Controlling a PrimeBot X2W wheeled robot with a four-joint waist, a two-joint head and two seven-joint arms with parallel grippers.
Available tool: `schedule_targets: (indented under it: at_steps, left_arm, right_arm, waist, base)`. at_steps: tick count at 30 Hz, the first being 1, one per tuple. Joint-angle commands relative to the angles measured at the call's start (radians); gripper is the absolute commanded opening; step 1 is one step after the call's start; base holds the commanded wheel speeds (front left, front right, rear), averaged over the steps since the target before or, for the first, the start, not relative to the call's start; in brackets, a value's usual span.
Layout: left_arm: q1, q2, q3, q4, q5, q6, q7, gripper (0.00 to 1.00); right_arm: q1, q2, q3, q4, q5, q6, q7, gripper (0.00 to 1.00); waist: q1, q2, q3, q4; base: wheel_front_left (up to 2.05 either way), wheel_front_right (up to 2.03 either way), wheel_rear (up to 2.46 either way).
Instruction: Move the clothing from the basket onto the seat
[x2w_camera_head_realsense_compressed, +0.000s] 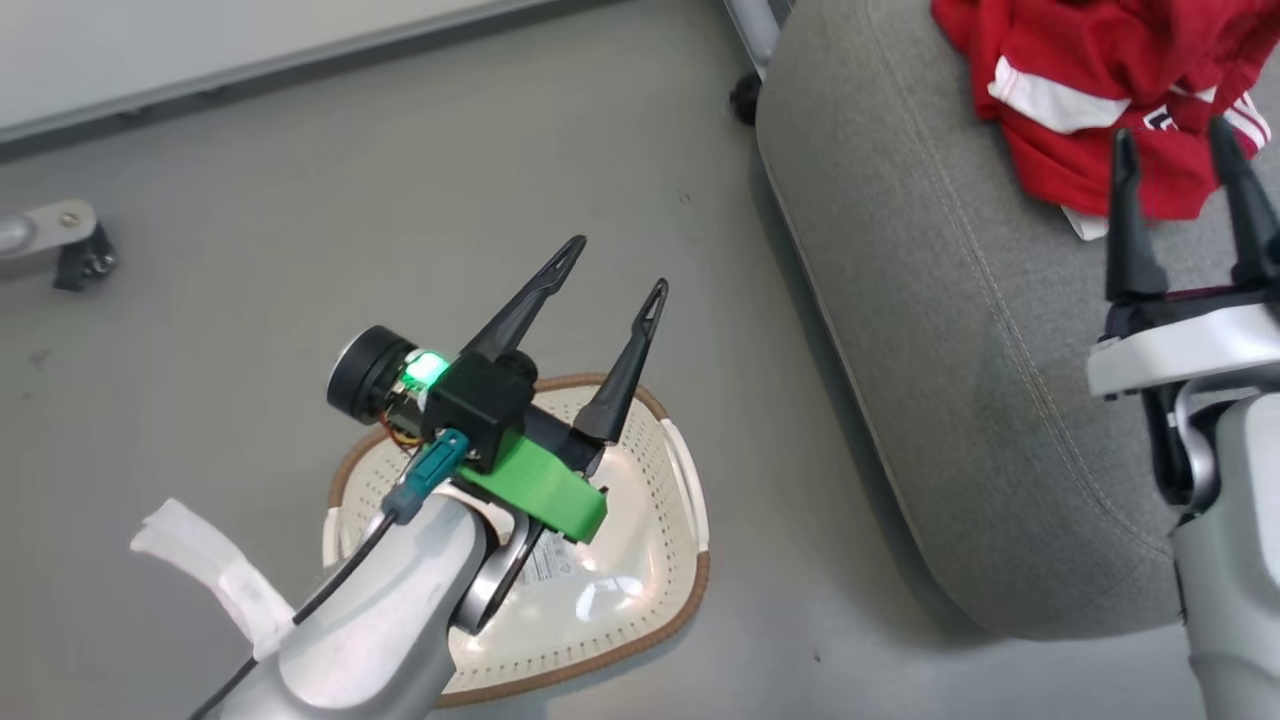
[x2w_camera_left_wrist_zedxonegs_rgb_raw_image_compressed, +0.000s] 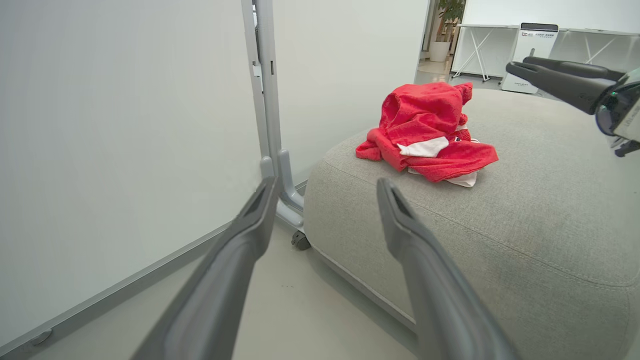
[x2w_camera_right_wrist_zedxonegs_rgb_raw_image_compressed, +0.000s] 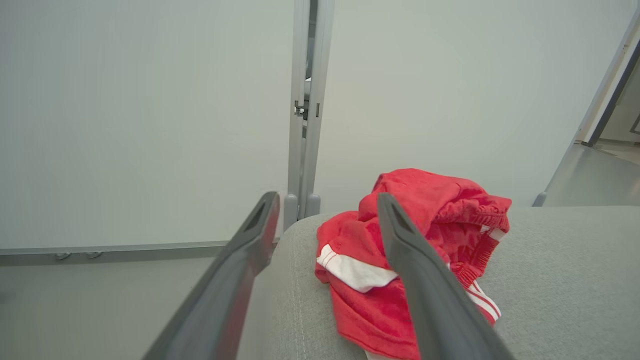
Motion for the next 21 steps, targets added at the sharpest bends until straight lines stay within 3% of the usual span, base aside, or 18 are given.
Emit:
schedule_targets:
  at_steps: [1, 11, 21]
  left_arm:
    - [0.031, -0.001, 0.019, 0.002, 0.007, -0.001, -0.003, 1.00]
    - [0.164, -0.006, 0.216, -0.008, 0.037, 0.008, -0.002, 1.00]
    - [0.316, -0.017, 0.440, -0.020, 0.053, 0.011, -0.002, 1.00]
  right_arm:
    - [0.024, 0.008, 0.018, -0.007, 0.005, -0.001, -0.003, 1.00]
    - [0.095, 0.070, 0.105, -0.038, 0.014, -0.001, -0.003, 1.00]
    - [0.205, 0.120, 0.126, -0.078, -0.009, -0.001, -0.003, 1.00]
  waist:
    - [0.0001, 0.0098, -0.064, 0.062]
    - [0.0001, 0.0098, -0.139, 0.167]
    - [0.0001, 0.0098, -0.205, 0.219]
  base:
    - [0.00, 0.00, 0.00]
    - [0.00, 0.00, 0.00]
    - [0.00, 0.00, 0.00]
